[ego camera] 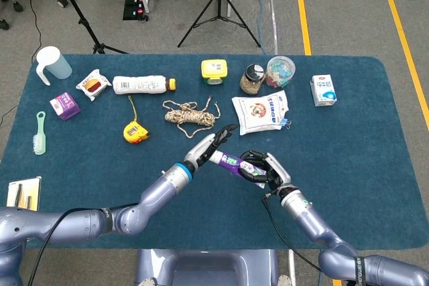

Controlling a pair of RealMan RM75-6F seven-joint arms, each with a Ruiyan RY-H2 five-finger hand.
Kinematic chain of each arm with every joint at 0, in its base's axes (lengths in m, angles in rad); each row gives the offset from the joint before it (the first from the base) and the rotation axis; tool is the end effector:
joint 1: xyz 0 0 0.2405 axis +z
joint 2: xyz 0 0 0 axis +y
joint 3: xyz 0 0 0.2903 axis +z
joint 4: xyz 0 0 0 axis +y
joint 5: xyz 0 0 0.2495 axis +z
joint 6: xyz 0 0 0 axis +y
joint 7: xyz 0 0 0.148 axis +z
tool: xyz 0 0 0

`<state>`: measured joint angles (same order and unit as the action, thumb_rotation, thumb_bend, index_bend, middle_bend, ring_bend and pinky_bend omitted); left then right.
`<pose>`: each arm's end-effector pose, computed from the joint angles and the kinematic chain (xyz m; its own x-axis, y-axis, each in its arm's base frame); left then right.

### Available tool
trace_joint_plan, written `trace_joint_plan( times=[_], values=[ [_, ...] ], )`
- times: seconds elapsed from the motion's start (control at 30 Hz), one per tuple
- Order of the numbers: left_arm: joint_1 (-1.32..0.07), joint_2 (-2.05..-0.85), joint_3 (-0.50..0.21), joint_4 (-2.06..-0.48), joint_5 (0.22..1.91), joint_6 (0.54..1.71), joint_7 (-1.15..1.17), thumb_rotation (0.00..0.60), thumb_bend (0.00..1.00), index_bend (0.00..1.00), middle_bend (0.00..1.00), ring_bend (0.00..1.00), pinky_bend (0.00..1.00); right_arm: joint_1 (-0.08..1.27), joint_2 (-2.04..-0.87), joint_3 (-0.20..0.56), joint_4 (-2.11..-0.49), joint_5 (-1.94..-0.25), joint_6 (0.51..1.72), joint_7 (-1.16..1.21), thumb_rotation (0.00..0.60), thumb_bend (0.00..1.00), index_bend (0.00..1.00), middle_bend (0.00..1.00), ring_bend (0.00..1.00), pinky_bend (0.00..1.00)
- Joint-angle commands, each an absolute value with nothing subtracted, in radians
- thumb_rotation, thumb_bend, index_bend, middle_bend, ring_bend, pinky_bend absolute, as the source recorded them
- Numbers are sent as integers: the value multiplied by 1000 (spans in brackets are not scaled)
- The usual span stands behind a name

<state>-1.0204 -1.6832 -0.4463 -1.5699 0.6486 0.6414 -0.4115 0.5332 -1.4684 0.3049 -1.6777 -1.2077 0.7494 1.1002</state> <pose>0.0069 0.3847 -0.1070 -0.5677 0.6873 0.4531 0.7415 0.1879 0.6441 -0.1736 -0.3322 -0.0432 -0.8557 -0.4264 0.2933 -0.4595 0.3652 -0.8096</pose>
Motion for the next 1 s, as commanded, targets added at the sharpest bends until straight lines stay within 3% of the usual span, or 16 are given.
trace_joint_plan(
  times=[0.03,0.63,1.0],
  values=[
    [-1020,-1688,-450,-1567,647,642,-411,0,64,0,0,0,0,534,-1470,310,-1682,-1198,749,1093,600,517,732,800,820,920],
    [-1025,-1701,-459,-1557,635,644,-390,0,64,0,0,0,0,528,-1473,321,-1689,-1164,750,1030,600,520,735,803,822,924],
    [-989,-1601,-457,-1628,688,675,-341,0,64,0,0,0,0,515,-1460,322,-1661,-1163,740,1024,600,520,735,803,822,924]
  ],
)
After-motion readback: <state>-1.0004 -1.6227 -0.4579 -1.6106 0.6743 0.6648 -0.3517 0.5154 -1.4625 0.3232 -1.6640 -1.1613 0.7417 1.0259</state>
